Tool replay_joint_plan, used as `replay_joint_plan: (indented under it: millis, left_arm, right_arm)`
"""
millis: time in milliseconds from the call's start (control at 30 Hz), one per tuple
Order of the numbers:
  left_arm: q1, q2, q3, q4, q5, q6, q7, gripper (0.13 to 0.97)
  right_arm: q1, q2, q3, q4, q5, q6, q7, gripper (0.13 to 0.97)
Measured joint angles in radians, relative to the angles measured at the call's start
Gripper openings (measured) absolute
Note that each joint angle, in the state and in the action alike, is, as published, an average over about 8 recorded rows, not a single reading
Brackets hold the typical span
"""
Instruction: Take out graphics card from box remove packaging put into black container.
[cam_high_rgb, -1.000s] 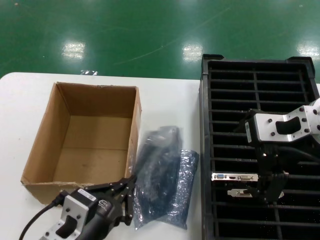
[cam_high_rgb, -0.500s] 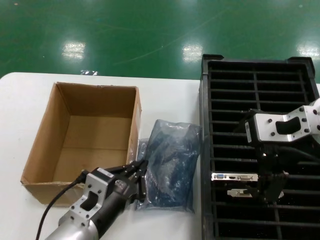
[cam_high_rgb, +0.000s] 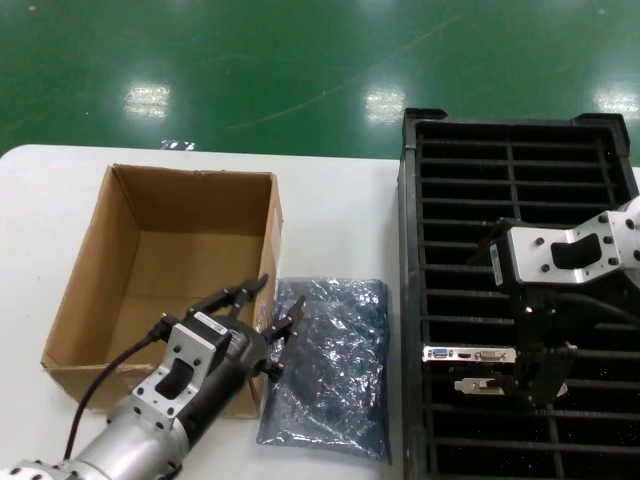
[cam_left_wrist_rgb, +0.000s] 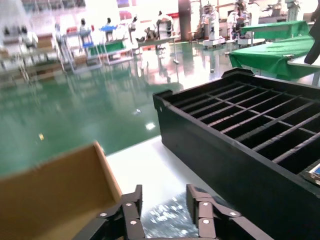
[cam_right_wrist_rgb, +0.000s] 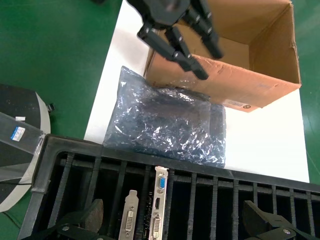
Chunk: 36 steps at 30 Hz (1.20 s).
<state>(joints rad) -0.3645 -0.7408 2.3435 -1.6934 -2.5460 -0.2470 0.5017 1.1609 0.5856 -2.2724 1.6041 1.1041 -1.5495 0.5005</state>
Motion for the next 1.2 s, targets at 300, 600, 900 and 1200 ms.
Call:
replay_joint_plan:
  millis: [300,600,900,1200]
  left_arm:
    - [0.027,-0.118,-0.040,-0.217,0.094,-0.123,0.234,0.441]
    - [0.079,-0.161,-0.121,-0.349,0.268,-0.310,0.596,0.648]
    - [0.192,-0.112,-0.258,-0.365,0.435,-0.428,0.888,0.817]
    - [0.248,-0.070,-0.315,-0.359,0.477,-0.360,0.907,0.889]
  right_arm:
    - [-0.013,-0.007,0.047,-0.016,0.018,0.056,0.017,0.966]
    - [-0.098,-0.066,0.209,-0.091,0.139,0.259,-0.010,0.966]
    - [-0.120,-0.106,0.230,-0.130,0.189,0.335,-0.206,0.966]
    - [-0.130,-0.112,0.225,-0.127,0.184,0.360,-0.243,0.966]
